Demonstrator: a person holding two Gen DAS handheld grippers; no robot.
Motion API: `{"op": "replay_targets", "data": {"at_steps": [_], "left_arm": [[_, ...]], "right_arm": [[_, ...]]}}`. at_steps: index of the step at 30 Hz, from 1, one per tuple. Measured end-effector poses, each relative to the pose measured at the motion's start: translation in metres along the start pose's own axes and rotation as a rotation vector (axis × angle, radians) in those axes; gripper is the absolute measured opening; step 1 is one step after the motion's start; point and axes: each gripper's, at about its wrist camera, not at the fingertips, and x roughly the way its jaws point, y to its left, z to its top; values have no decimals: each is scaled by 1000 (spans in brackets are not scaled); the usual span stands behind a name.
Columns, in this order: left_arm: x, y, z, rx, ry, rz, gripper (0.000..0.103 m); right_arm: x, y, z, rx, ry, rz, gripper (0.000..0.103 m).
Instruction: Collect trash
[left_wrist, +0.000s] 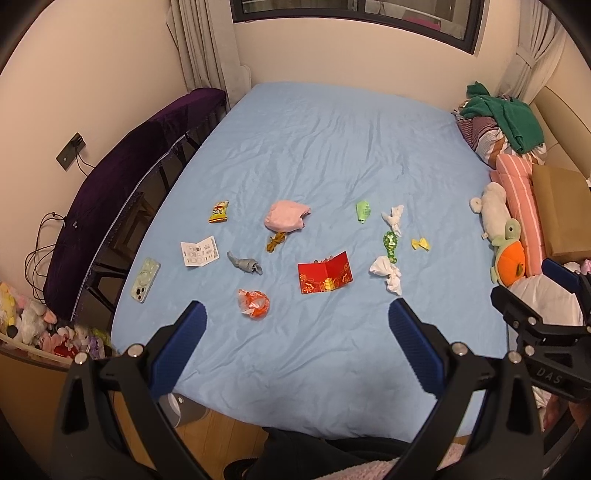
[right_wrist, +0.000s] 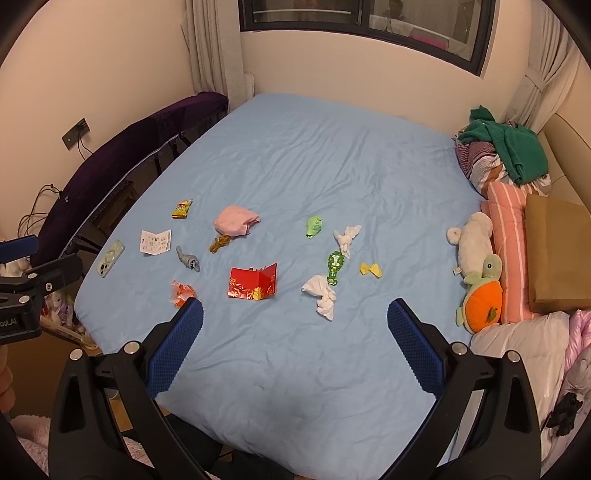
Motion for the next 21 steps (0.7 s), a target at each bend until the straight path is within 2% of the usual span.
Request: {"op": "replay_targets", "data": {"at_steps": [21], "left_arm": [[0, 3, -2, -4, -1, -2, 99]], "right_arm": [[-1, 2, 1, -5, -3, 2, 96]]}}
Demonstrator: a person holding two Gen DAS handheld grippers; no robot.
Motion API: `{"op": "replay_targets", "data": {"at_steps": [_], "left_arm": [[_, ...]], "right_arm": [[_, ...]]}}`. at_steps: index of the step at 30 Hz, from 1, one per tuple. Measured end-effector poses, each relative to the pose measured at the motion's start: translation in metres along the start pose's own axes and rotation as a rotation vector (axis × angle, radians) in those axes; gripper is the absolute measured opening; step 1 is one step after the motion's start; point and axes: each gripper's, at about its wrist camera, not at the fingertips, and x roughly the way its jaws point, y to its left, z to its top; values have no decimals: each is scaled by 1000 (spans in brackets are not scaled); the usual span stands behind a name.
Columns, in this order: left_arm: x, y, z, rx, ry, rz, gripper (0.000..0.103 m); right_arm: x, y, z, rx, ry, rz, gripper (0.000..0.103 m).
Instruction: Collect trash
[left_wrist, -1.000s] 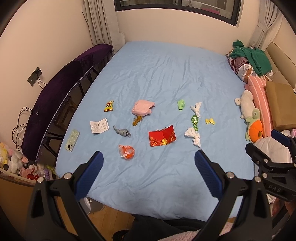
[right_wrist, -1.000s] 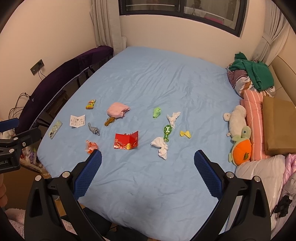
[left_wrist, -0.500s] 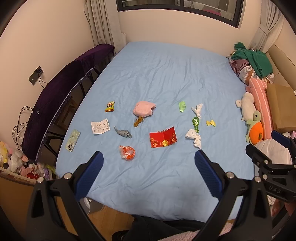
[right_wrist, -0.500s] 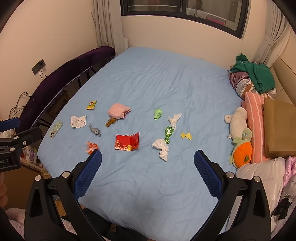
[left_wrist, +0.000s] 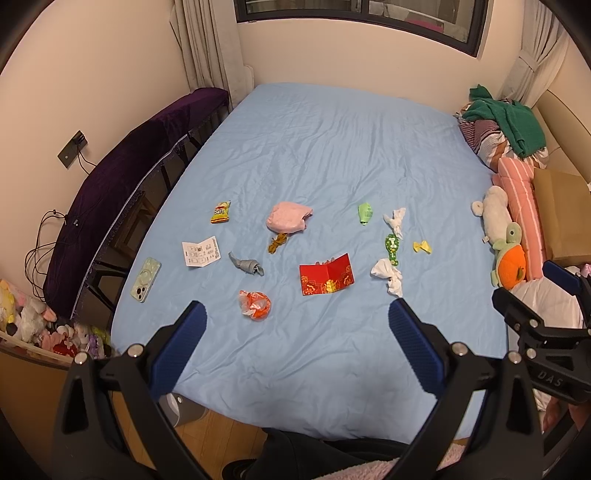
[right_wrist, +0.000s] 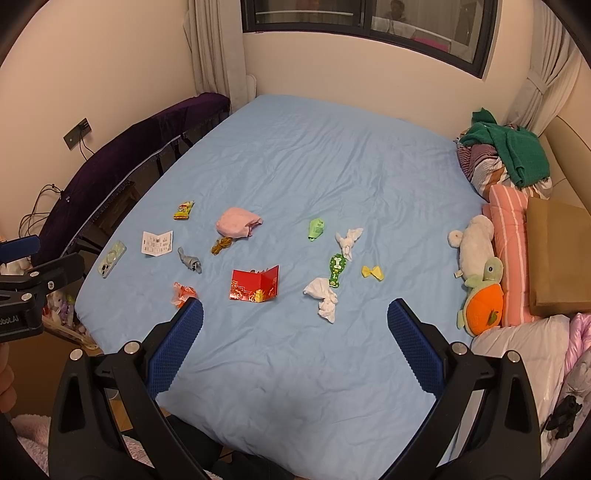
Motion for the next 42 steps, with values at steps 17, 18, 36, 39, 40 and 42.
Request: {"op": "replay_targets", "data": {"at_steps": [17, 18, 36, 39, 40, 42], "left_arm": [[1, 11, 1, -20, -2, 13, 98], [1, 12, 2, -22, -1, 14, 99], [8, 19, -2, -54, 10, 25, 99], [9, 20, -1, -57, 13, 26, 98], [10, 20, -1, -57, 14, 26, 98], [12, 20, 0, -59, 19, 25, 99]], "right_arm": [[-2, 7, 9, -22, -11, 27, 96], [-2, 8, 9, -24, -12, 31, 96], [7, 16, 13, -49, -15, 56, 96], [8, 15, 13, -48, -13, 55, 96], [9, 16, 14, -47, -11, 55, 96], [10, 16, 14, -47, -10, 54, 96]]}}
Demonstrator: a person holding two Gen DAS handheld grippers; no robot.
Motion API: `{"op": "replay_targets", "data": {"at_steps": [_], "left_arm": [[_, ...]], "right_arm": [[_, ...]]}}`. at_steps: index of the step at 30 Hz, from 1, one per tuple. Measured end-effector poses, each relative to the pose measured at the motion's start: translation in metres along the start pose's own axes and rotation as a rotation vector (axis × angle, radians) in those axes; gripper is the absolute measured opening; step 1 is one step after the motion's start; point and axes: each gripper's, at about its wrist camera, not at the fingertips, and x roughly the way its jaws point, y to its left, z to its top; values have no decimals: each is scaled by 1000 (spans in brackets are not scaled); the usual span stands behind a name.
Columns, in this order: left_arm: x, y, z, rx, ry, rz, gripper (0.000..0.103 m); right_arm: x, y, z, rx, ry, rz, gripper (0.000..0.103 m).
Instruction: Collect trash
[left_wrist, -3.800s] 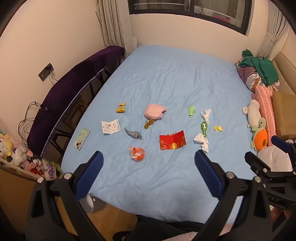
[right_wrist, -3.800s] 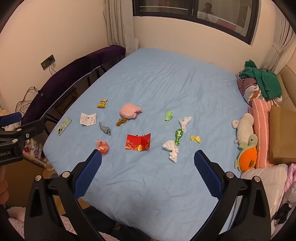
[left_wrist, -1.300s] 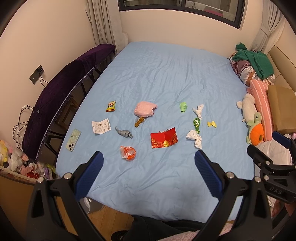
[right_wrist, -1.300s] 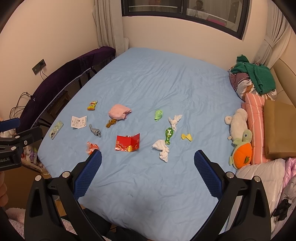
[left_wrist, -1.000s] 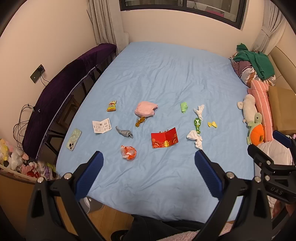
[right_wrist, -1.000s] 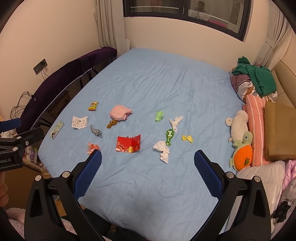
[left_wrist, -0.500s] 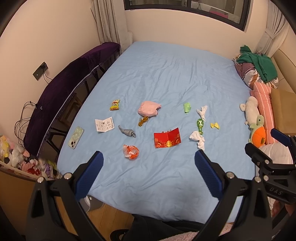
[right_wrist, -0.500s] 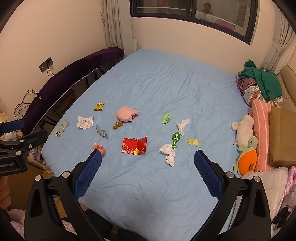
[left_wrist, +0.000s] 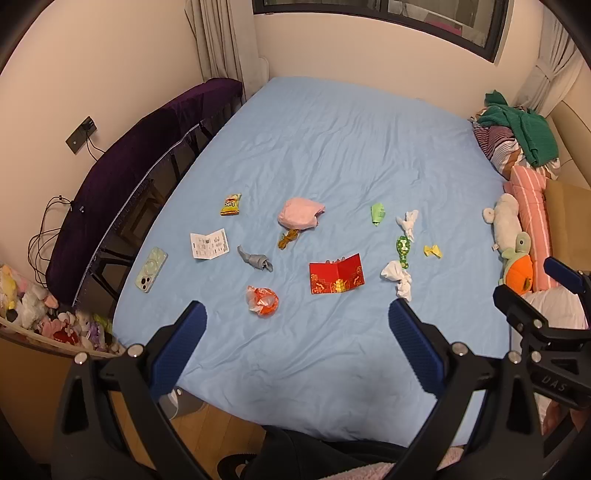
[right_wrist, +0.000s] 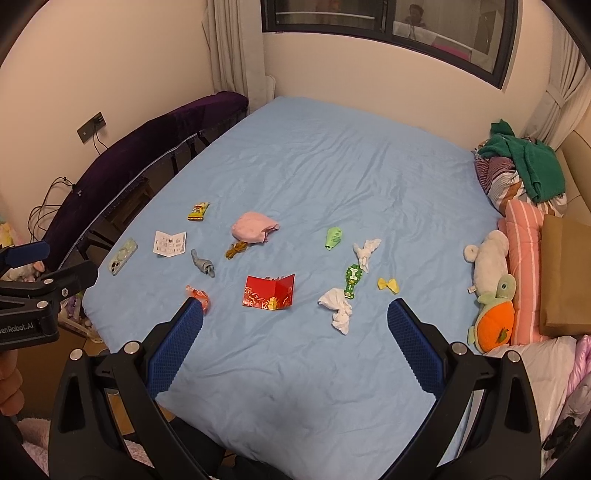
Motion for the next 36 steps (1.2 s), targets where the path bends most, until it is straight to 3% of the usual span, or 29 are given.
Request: {"op": "replay_targets", "data": {"at_steps": [25, 30, 36], "left_arm": [[48, -15, 26, 41, 69, -14, 99], [90, -35, 29, 97, 118, -12, 99], [173, -62, 22, 151, 207, -7, 99]], "right_arm": [[43, -20, 13, 27, 53, -37, 96], [77, -45, 0, 43, 87, -91, 96], [150, -74, -29, 61, 168, -104, 96]]}}
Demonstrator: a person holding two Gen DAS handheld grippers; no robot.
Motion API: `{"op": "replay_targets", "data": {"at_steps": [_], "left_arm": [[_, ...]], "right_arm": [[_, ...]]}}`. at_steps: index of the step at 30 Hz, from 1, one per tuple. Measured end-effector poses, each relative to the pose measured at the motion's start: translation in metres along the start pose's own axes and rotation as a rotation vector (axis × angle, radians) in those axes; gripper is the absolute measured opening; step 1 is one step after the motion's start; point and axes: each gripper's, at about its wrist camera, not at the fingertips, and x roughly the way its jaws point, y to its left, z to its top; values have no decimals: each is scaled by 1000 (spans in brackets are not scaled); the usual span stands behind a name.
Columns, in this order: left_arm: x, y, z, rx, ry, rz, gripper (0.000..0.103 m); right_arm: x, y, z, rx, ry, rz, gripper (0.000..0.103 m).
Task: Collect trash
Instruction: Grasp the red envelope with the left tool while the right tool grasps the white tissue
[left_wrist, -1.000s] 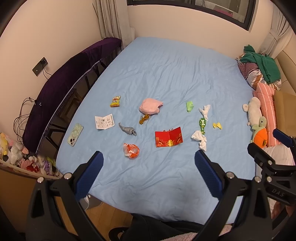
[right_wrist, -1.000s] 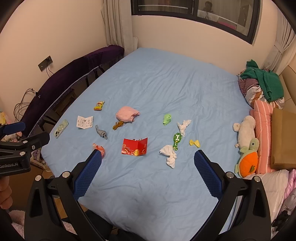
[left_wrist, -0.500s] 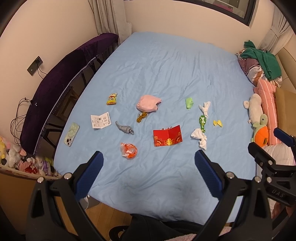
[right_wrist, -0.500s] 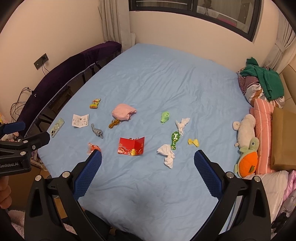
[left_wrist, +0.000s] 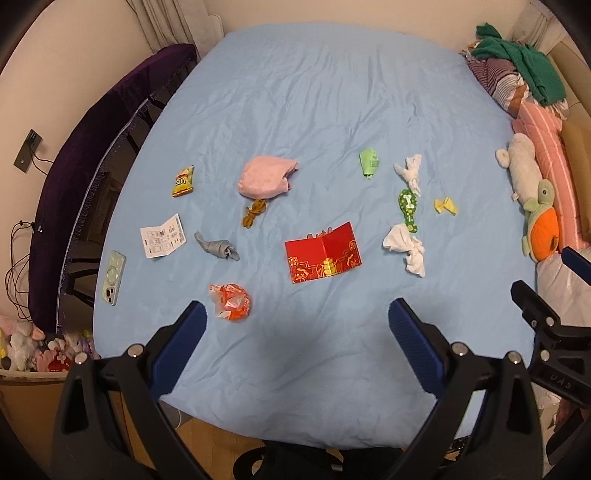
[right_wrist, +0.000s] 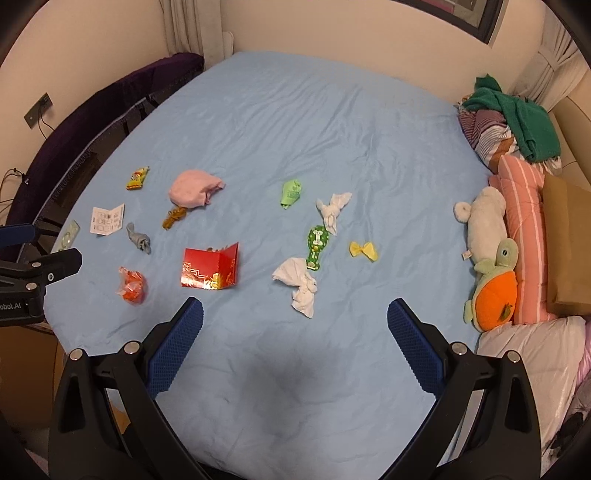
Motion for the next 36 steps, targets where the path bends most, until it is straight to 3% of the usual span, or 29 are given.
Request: {"op": "replay_targets", "data": {"at_steps": [6, 12, 21, 24, 29, 31, 33, 34, 35, 36], "left_arm": [[100, -11, 7, -13, 47, 43, 99], [199, -11, 8, -56, 96, 37, 99], [267, -63, 6, 36, -7, -15, 99], [280, -79, -4, 84, -50, 9, 99], [308, -90, -13, 141, -104, 98, 99], [317, -93, -10, 155, -138, 135, 98], [322, -94, -7, 165, -176, 158, 87], [323, -93, -4, 166, -192, 160, 69], [326, -92, -1, 164, -182, 137, 30], [329, -89, 1, 147, -153, 104, 16]], "right_arm": [[102, -10, -14, -10, 50, 1, 96], [196, -12, -20, 0, 53, -10, 96], [290, -14, -30, -33, 73, -35, 90], [305, -16, -37, -50, 76, -30, 90], [325, -16, -49, -61, 96, -14, 54], [329, -16, -52, -53, 95, 6, 48], [328, -13, -51, -51, 79, 17, 38], [327, -12, -50, -52, 73, 20, 33], [325, -11, -49, -50, 67, 25, 32], [322, -11, -48, -47, 61, 35, 31]]}}
